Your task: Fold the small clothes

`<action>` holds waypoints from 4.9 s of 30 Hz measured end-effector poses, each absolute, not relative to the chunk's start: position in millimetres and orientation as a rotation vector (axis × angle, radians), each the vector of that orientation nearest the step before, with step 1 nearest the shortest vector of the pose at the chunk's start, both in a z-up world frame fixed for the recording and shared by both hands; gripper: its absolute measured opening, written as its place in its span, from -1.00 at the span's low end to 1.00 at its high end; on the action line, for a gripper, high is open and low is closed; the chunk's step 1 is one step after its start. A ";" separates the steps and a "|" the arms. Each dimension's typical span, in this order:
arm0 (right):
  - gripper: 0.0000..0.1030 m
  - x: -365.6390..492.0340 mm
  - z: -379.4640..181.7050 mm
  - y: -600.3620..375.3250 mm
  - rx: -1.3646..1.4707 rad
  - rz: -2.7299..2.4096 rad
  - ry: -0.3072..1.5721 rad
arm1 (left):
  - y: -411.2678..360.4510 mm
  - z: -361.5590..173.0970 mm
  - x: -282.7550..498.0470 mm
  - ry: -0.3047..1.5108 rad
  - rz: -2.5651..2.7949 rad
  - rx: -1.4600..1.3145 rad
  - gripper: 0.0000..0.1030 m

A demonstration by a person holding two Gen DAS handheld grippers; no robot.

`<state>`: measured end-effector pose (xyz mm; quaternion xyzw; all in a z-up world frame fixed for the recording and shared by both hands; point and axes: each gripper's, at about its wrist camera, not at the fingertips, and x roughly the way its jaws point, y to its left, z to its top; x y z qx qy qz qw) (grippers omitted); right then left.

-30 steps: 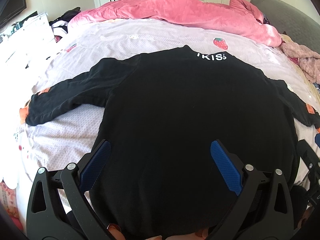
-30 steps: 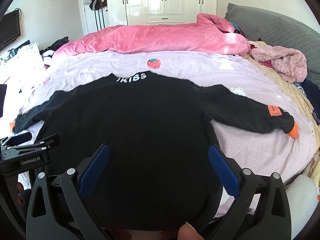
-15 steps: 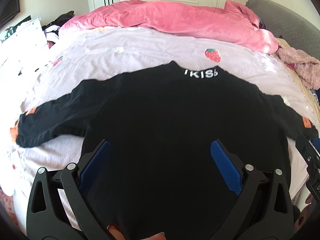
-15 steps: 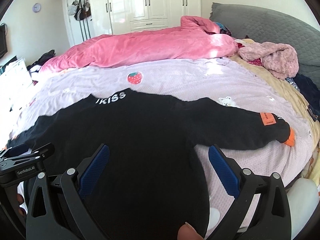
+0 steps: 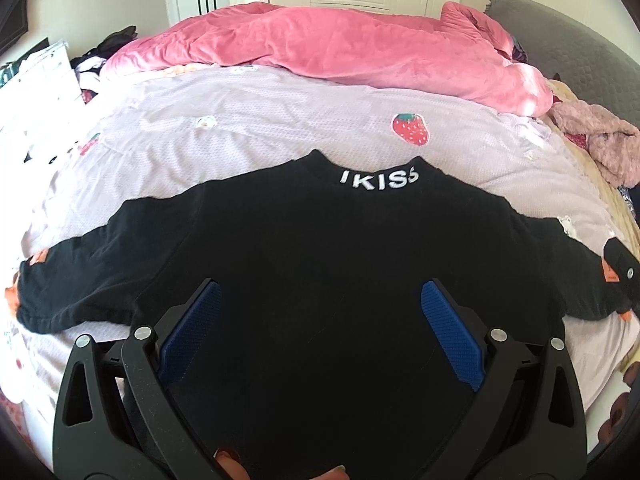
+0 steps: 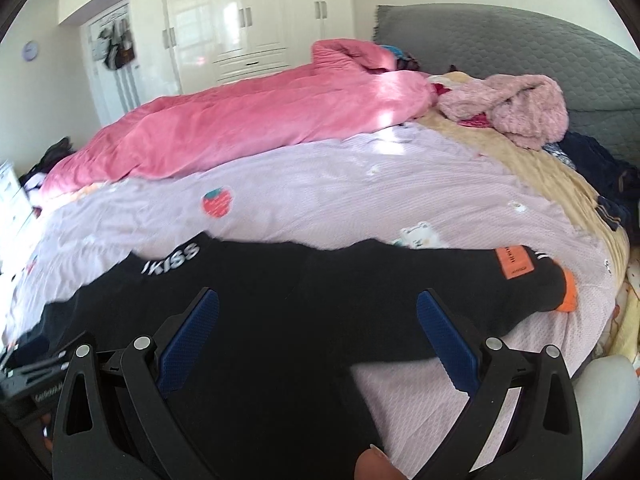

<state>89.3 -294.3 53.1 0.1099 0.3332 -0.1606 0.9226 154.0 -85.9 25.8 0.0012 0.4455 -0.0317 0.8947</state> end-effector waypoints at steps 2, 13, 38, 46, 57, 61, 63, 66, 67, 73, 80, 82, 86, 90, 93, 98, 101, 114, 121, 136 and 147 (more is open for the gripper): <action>0.92 96.2 52.9 -304.9 0.245 -0.357 0.684 | -91.8 24.7 158.9 0.926 -0.072 0.003 0.83; 0.92 110.2 30.7 -360.7 0.366 -0.481 0.699 | -119.8 8.5 186.3 0.950 -0.110 0.008 0.83; 0.92 39.9 -48.5 -489.0 0.796 -0.880 0.720 | -150.4 -37.6 210.7 1.019 -0.132 0.028 0.83; 0.92 30.2 -61.0 -538.6 1.065 -0.810 0.514 | -147.7 -39.2 216.7 1.018 -0.118 0.029 0.83; -0.69 54.1 -45.1 -539.9 0.995 -0.698 0.418 | -120.3 -38.4 208.7 1.026 -0.076 -0.017 0.83; -0.70 71.9 -18.2 -505.8 0.838 -0.578 0.375 | -112.2 -33.5 202.3 1.017 -0.069 -0.042 0.83; -0.70 79.9 -5.9 -485.4 0.761 -0.498 0.362 | -107.9 -31.7 199.5 1.012 -0.063 -0.052 0.83; -0.70 91.5 6.1 -454.8 0.681 -0.376 0.359 | -98.7 -28.6 195.6 1.008 -0.054 -0.061 0.83; -0.70 94.2 9.3 -445.3 0.661 -0.337 0.361 | -95.9 -28.0 194.4 1.008 -0.052 -0.068 0.83; -0.70 117.5 26.1 -371.6 0.506 -0.074 0.381 | -72.4 -23.7 190.9 1.000 -0.016 -0.102 0.82; -0.68 139.8 13.4 -266.9 0.310 0.125 0.509 | -35.1 -21.5 186.5 0.984 0.049 -0.188 0.82; -0.65 139.4 8.4 -244.3 0.267 0.160 0.535 | -26.6 -20.3 184.3 0.979 0.071 -0.193 0.82; -0.29 132.7 7.0 -212.6 0.219 0.267 0.558 | -13.0 -18.8 180.6 0.975 0.100 -0.217 0.82; 0.06 124.2 7.1 -208.6 0.236 0.344 0.556 | -7.3 -17.2 177.4 0.971 0.109 -0.231 0.82; 0.06 114.3 12.2 -208.4 0.226 0.359 0.537 | -2.5 -17.6 174.2 0.972 0.047 -0.318 0.82; 0.07 118.6 13.8 -242.5 0.266 0.206 0.542 | -16.6 -23.3 165.2 0.999 -0.088 -0.360 0.82; 0.07 120.2 10.4 -266.2 0.305 0.106 0.559 | -35.8 -33.9 161.4 1.035 -0.229 -0.435 0.82; 0.07 122.8 -3.7 -302.8 0.351 -0.058 0.582 | -88.1 -50.3 177.2 1.024 -0.244 -0.395 -0.76; 0.07 121.6 -6.3 -326.4 0.419 -0.125 0.579 | -71.2 -10.4 172.7 0.897 -0.293 -0.390 -0.84; 0.07 129.4 -10.9 -298.9 0.321 -0.093 0.619 | 2.2 1.1 177.1 0.862 -0.136 -0.333 -0.83; 0.11 136.4 -16.0 -269.3 0.231 -0.009 0.661 | 14.2 7.9 172.7 0.828 -0.058 -0.279 -0.77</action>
